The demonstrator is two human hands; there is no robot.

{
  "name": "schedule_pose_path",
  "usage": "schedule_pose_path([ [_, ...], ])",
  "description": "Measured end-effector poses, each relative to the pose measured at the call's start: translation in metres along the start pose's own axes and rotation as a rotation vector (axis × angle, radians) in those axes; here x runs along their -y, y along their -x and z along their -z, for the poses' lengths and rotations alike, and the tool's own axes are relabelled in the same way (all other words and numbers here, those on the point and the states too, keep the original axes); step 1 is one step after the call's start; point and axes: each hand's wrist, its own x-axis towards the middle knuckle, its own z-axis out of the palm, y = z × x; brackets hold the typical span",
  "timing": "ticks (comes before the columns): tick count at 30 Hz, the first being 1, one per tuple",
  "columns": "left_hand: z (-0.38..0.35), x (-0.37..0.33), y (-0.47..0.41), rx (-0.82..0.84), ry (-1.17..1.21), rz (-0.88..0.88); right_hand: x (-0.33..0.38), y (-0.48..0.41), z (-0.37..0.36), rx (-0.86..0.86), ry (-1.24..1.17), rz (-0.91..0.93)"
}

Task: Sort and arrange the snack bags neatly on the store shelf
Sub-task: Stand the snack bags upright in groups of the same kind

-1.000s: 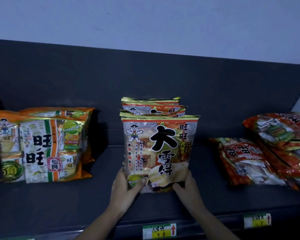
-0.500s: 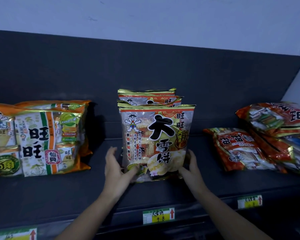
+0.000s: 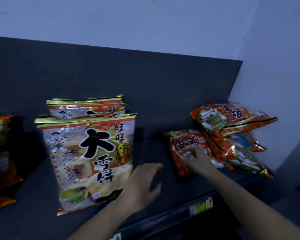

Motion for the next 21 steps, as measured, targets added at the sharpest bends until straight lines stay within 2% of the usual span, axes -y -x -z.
schedule_pose_path([
  [2,-0.02,-0.005,-0.024,0.09,0.11,0.135,-0.01,-0.012,0.016,-0.023,0.032,0.019],
  [4,-0.037,-0.011,-0.051,0.102,0.181,0.194,-0.017,-0.026,0.03,-0.048,0.095,0.092],
  [7,-0.059,-0.024,-0.096,0.08,0.344,0.212,-0.02,-0.049,0.061,-0.163,0.115,0.333],
  [10,-0.07,-0.043,-0.143,0.041,0.434,0.211,-0.018,-0.074,0.103,-0.372,0.145,0.546],
  [12,-0.076,-0.059,-0.174,0.065,0.532,0.259,-0.024,-0.094,0.133,-0.496,0.184,0.522],
  [14,-0.085,-0.069,-0.203,0.138,0.608,0.351,-0.039,-0.116,0.156,-0.52,0.346,0.366],
  [16,-0.096,-0.078,-0.229,0.207,0.757,0.485,-0.056,-0.131,0.169,-0.392,0.562,0.228],
  [18,-0.104,-0.084,-0.251,0.214,0.961,0.638,-0.07,-0.136,0.168,-0.239,0.674,0.182],
  [21,-0.116,-0.084,-0.275,0.161,1.037,0.829,-0.079,-0.131,0.157,-0.211,0.703,0.193],
])
